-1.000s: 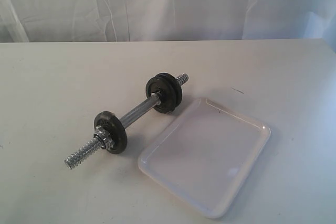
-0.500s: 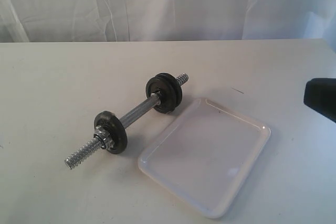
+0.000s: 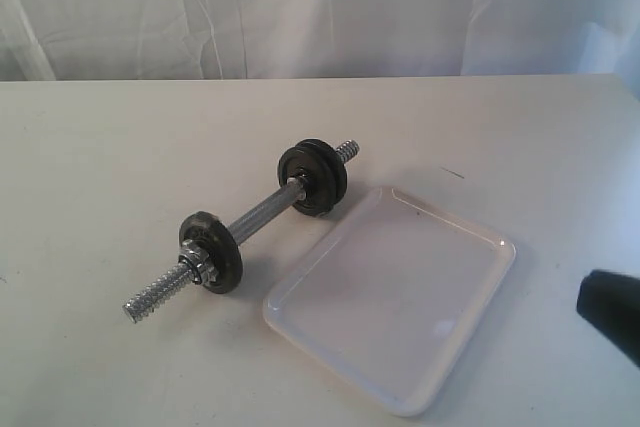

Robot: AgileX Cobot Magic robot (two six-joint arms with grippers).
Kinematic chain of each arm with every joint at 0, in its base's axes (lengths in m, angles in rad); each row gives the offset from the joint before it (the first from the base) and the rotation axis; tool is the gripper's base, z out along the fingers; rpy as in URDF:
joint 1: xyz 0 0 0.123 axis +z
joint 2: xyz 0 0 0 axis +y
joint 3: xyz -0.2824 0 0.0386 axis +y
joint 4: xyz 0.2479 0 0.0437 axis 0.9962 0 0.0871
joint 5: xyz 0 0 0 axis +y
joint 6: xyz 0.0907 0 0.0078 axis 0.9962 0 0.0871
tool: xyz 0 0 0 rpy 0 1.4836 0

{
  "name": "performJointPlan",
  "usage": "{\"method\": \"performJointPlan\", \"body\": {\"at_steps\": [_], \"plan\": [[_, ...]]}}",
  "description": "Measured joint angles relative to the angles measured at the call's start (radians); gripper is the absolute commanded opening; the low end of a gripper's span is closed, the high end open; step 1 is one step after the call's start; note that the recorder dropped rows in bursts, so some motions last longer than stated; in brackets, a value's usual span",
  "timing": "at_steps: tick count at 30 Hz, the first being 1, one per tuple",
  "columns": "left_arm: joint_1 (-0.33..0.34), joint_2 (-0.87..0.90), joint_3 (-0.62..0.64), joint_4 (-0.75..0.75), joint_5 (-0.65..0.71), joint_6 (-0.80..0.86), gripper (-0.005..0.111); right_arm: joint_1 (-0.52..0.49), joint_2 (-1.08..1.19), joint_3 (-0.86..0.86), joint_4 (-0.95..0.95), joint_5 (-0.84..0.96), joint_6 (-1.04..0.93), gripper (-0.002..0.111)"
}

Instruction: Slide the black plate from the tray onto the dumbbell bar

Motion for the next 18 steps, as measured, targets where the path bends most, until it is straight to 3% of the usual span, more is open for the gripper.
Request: {"method": "performJointPlan", "body": {"at_steps": [8, 18], "plan": [[0.000, 0.000, 0.000, 0.000, 0.000, 0.000, 0.000, 0.000, -0.057, 0.238, -0.002, 0.002, 0.000, 0.000], [0.000, 0.000, 0.000, 0.000, 0.000, 0.000, 0.000, 0.000, -0.057, 0.268, -0.002, 0.002, 0.000, 0.000]]}}
